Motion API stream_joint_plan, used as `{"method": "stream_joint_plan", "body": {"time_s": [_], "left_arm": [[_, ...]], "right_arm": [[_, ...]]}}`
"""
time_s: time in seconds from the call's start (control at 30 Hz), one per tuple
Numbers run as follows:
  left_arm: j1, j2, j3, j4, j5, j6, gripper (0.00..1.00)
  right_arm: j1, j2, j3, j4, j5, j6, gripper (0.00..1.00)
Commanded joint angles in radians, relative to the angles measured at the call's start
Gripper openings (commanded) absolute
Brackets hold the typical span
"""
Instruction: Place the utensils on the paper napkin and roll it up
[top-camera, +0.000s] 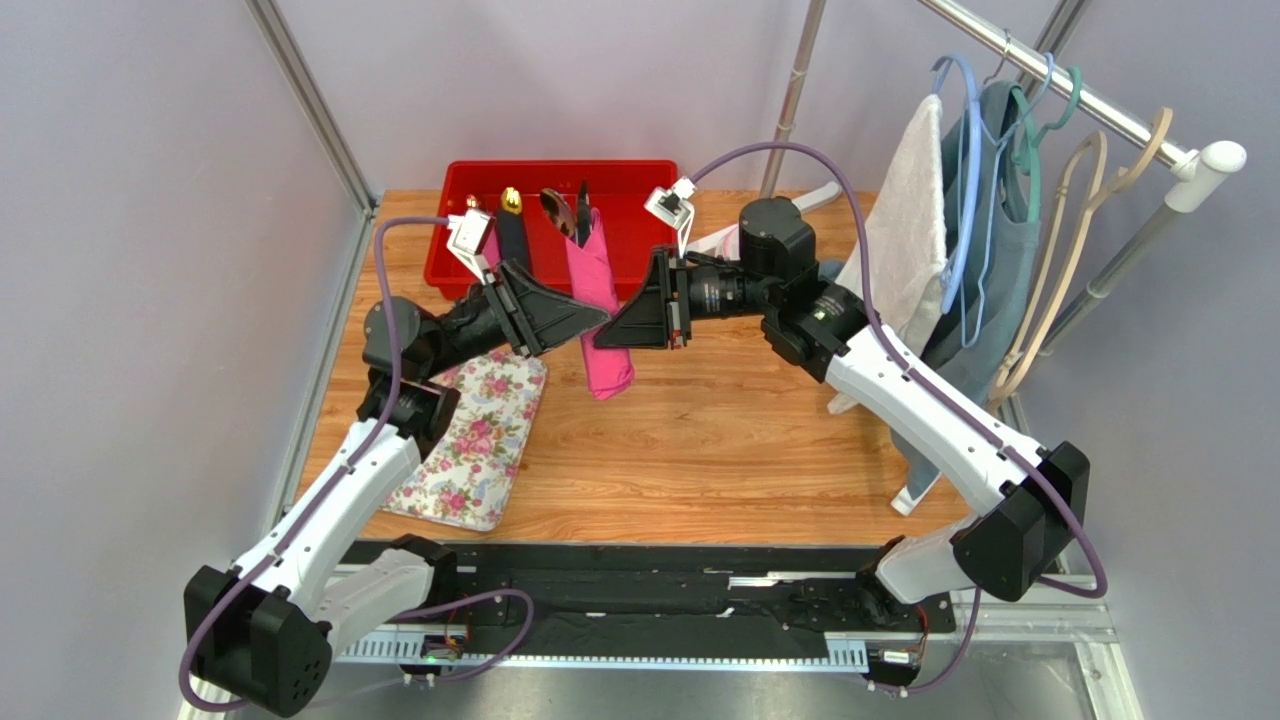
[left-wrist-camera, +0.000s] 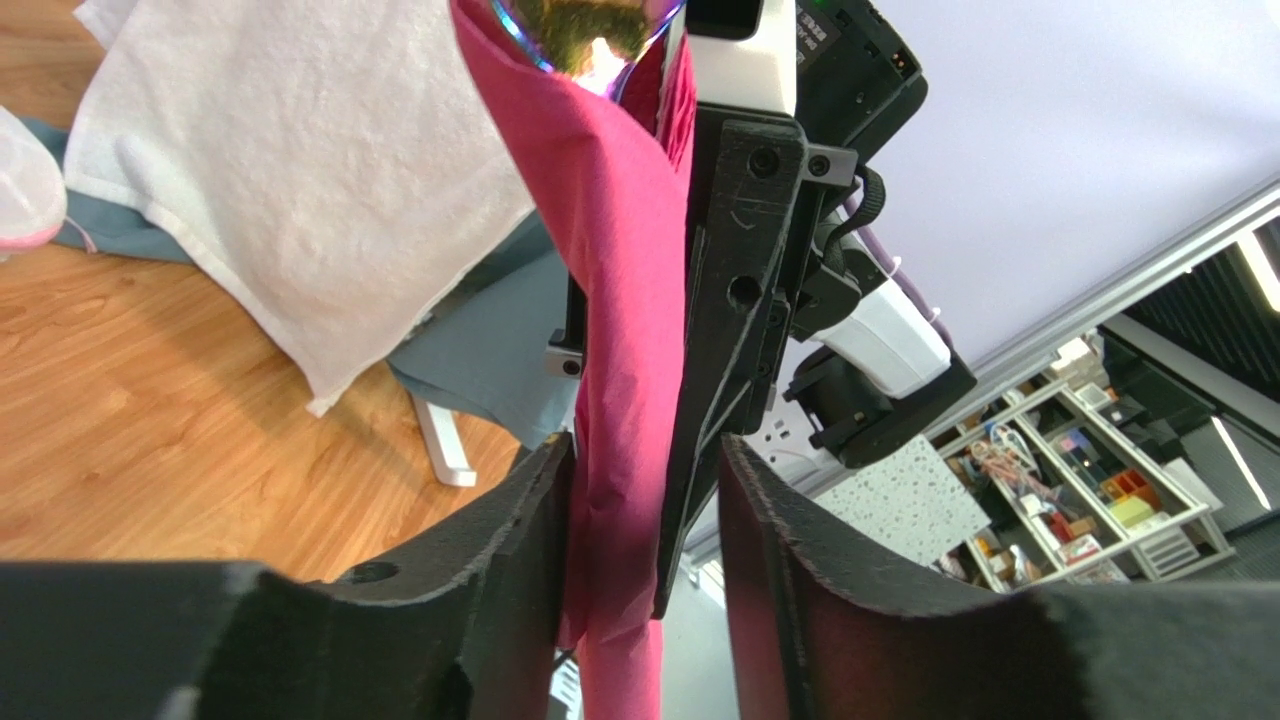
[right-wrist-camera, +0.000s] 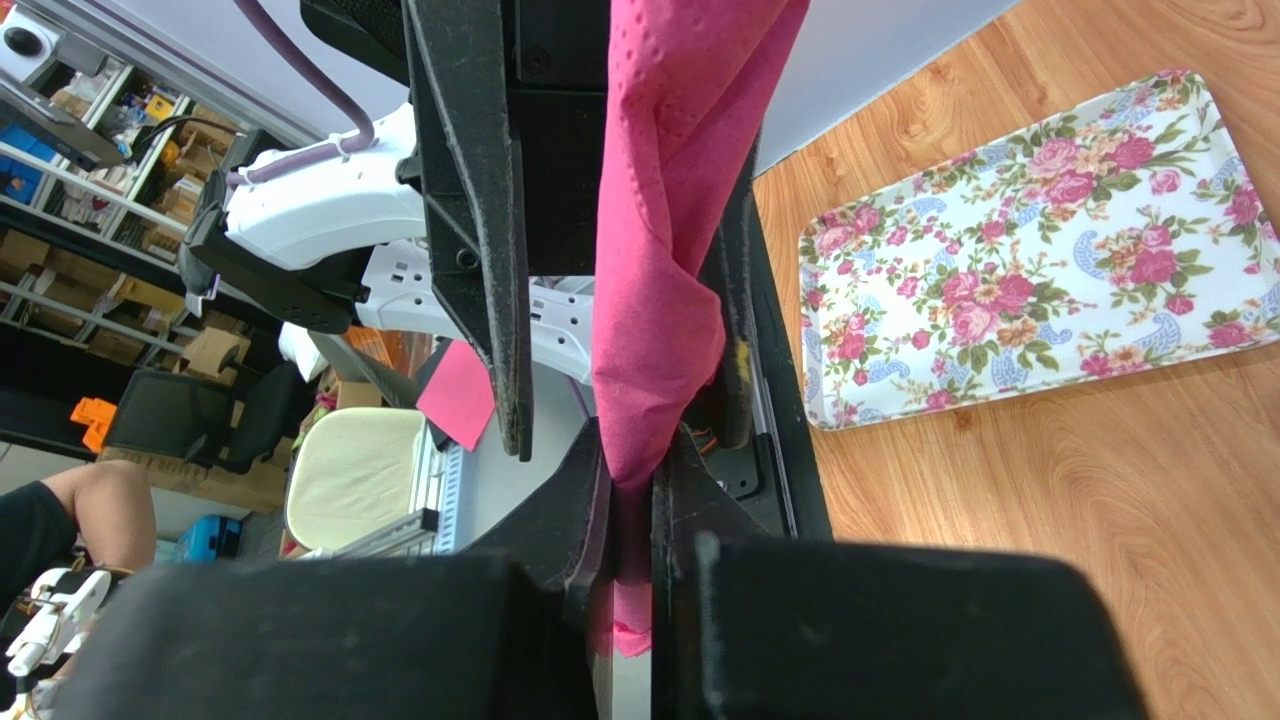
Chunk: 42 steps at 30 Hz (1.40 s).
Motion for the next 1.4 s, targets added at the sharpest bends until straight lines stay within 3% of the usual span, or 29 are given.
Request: {"method": "stream_joint_plan", "body": {"time_s": [0.0,0.2,0.3,0.4,0.47,0.57,0.67,0.73,0.83,1.03,1.2,1.37], "left_arm": [[-0.002,0.005,0.052,0.021,-0.011,-0.009,0.45],[-0.002,0.002,0.048,-0.003,-0.007,0.002,0.34],[0.001,0.004,0.044,-0.04,-0.02,0.019,0.22],[0.011,0.005,0.047,-0.089,-0.031,0.054,0.02],[0.017,0.013,0.061,-0.129,-0.033,0.097,0.0],[0.041,0.039,0.113,-0.219,-0.013,0.178,0.0],[0.087,0.094,0.204,-0.4,-0.002,0.313,0.0],[0.122,0.152,0.277,-0.503,0.004,0.397,0.0],[0.158,0.252,0.378,-0.626,0.015,0.5,0.0],[0.184,0.552,0.672,-0.854,-0.02,0.718,0.0],[0.241,0.757,0.841,-0.839,-0.113,0.813,0.0],[0.284,1.042,1.145,-0.954,-0.165,0.83,0.0]], "right_arm": [[-0.001,-0.048,0.009,0.087,-0.014,-0.002,0.0],[-0.005,-0.045,0.018,0.096,0.0,0.001,0.0],[-0.005,-0.045,0.02,0.095,-0.006,0.004,0.0],[-0.003,-0.047,0.02,0.075,-0.005,-0.009,0.0],[-0.003,-0.05,0.02,0.058,0.0,-0.02,0.0],[-0.014,-0.044,0.038,0.02,0.005,-0.028,0.22],[-0.037,-0.033,0.078,-0.081,0.038,-0.083,0.5],[-0.069,-0.016,0.107,-0.153,0.057,-0.1,0.74],[-0.119,0.002,0.141,-0.239,0.084,-0.126,0.95],[-0.178,0.015,0.15,-0.292,0.088,-0.163,1.0],[-0.189,0.019,0.128,-0.298,0.074,-0.172,1.0],[-0.198,0.041,0.115,-0.295,0.066,-0.174,1.0]]}}
